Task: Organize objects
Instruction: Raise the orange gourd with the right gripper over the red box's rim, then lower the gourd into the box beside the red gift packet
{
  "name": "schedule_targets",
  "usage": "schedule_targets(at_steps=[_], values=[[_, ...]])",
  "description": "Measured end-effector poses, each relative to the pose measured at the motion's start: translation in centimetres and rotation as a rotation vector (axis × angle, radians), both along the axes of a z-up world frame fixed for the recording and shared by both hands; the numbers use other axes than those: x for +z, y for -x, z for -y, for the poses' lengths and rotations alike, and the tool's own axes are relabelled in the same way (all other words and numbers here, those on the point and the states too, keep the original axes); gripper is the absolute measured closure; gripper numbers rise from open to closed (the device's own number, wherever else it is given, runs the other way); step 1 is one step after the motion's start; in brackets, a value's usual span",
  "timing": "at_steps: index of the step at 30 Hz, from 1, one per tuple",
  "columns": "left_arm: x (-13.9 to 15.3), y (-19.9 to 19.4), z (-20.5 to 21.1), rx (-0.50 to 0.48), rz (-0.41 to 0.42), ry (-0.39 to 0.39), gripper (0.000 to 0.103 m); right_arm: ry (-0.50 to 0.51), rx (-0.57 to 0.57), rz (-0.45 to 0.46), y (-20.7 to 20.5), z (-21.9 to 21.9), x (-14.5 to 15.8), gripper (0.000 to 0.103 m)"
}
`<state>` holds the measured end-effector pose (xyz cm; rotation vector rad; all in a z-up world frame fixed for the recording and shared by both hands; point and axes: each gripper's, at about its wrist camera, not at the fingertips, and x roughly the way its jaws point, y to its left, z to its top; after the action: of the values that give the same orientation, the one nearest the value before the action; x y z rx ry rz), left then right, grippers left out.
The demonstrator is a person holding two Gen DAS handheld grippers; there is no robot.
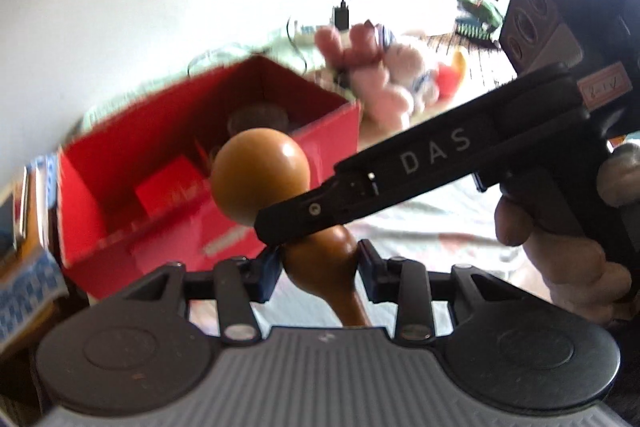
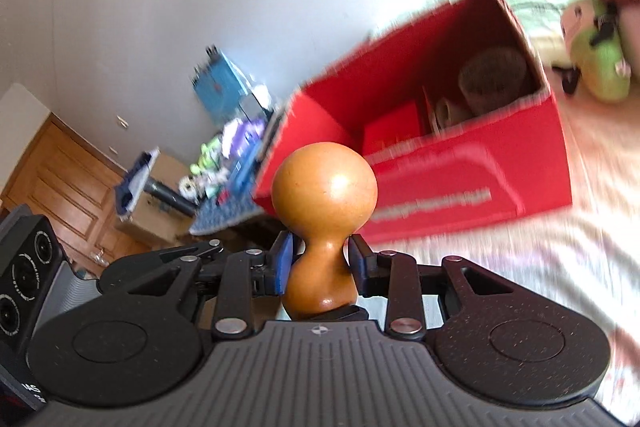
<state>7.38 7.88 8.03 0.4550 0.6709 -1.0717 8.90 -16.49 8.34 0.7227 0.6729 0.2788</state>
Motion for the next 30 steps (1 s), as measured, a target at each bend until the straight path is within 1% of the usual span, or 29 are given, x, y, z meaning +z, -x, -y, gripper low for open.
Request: schedule_targets(at_steps=[4,6,9,12,13,15,16,17,20,24,30], values=[[1.8,-0.9,0.2,0.007,0.026,0.051,0.068,-0.026,-0.005,0.050,-1.1,0.4,1.1,0.070],[2.3,-1.5,0.7,0.019,0.036,0.061,0.068,-0.034,-0.004,0.062,-2.1,0.6,1.4,0.070],[2.7,-2.9,1.7,0.052,0.054,0.053,0.068,-0.041,-0.005,0.070,-3.9,1.2,1.7,0.070],[2.5,-5.5,2.5,0.092,0.066,0.043,0.068,-0.048,0.000,0.069,-5.6,1.8,1.9,0.070],[2.0,-6.9,2.9,0.106,0.064,0.041,0.068,-0.055,0.003,0.066,-6.3,1.9,1.9,0.070],[2.0,-8.1,3.6,0.134,0.056,0.041,0.068,-0.068,0.009,0.057,-7.6,2.1,1.8,0.070],[2.3,-8.9,2.8,0.146,0.049,0.042,0.068,-0.072,0.012,0.050,-8.3,2.1,1.7,0.070],[2.2,-9.7,3.0,0.160,0.037,0.038,0.068,-0.074,0.013,0.040,-8.9,2.2,1.6,0.070],[1.4,-11.3,3.3,0.202,0.018,0.001,0.068,-0.096,0.025,0.002,-10.9,2.1,0.8,0.070],[-0.1,-13.2,4.7,0.257,0.023,-0.069,0.068,-0.137,0.038,-0.047,-13.2,2.1,-0.5,0.070],[-0.8,-15.1,4.9,0.323,-0.020,-0.125,0.067,-0.188,0.032,-0.115,-16.1,2.2,-2.0,0.070]])
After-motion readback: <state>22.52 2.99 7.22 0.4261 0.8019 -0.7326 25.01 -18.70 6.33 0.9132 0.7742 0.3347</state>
